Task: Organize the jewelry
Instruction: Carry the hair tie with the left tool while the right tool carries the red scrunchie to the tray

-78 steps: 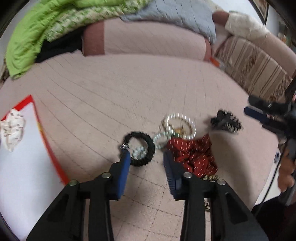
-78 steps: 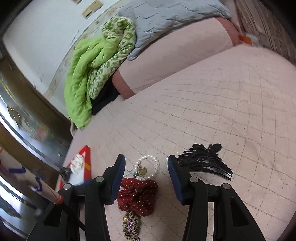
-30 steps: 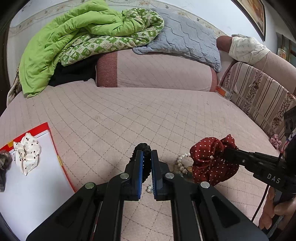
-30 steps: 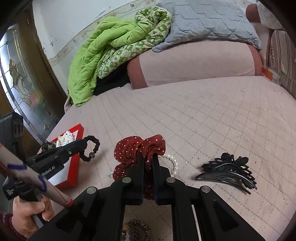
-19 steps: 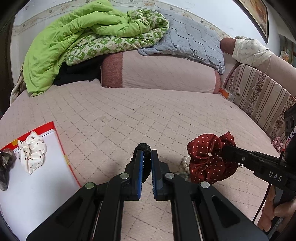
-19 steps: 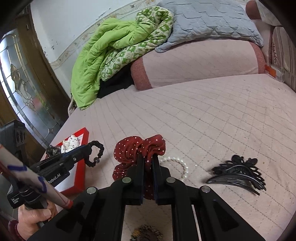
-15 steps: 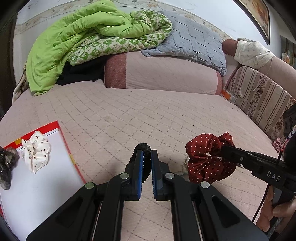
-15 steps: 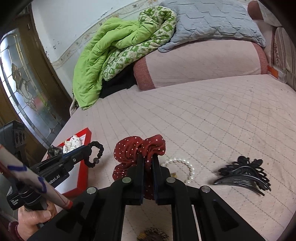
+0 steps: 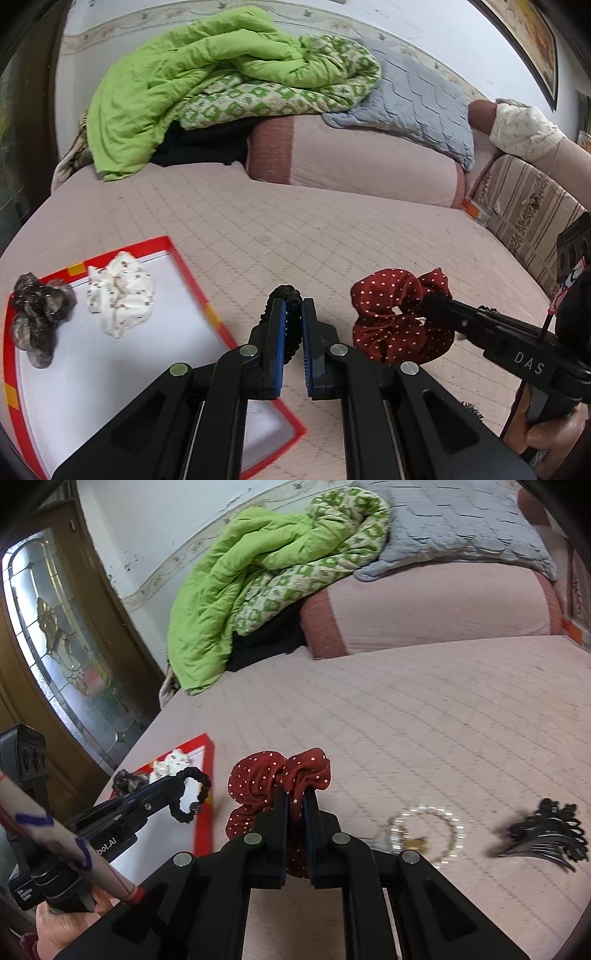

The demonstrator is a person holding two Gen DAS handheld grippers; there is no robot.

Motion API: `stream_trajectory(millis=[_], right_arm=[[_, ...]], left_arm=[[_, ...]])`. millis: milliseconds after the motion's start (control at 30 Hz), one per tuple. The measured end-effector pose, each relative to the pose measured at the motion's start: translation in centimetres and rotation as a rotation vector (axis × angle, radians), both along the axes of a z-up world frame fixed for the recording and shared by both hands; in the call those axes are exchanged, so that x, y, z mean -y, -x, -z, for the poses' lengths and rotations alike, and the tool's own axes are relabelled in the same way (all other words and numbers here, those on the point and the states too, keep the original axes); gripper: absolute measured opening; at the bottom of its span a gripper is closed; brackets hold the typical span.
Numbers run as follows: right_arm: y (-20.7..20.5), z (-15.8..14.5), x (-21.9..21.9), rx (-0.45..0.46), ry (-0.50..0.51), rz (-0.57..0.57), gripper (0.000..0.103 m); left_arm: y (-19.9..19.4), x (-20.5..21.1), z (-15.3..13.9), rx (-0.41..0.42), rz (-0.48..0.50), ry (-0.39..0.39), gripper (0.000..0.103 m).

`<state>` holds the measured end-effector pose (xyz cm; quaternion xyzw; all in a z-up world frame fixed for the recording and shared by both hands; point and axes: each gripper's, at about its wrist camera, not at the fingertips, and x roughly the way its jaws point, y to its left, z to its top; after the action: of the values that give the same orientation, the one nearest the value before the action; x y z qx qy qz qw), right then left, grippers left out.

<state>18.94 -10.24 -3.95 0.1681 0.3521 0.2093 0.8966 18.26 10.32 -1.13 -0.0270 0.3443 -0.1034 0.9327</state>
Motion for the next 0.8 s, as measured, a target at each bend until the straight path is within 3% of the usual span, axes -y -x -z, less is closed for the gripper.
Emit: stream_trajectory(millis=[467,800], right_arm=[[-0.8,-0.7,-7.8,0.004,-0.057,-0.114,0.009],[-2.4,-0.6,-14.1,-0.016,-0.025,-0.223,0.009]], left_arm=[[1.5,-7.9,-0.7,0.003,-0.162,0.037,0.008],[1.8,-13.3,-0.1,-0.020,-0.297,0.051,0.008]])
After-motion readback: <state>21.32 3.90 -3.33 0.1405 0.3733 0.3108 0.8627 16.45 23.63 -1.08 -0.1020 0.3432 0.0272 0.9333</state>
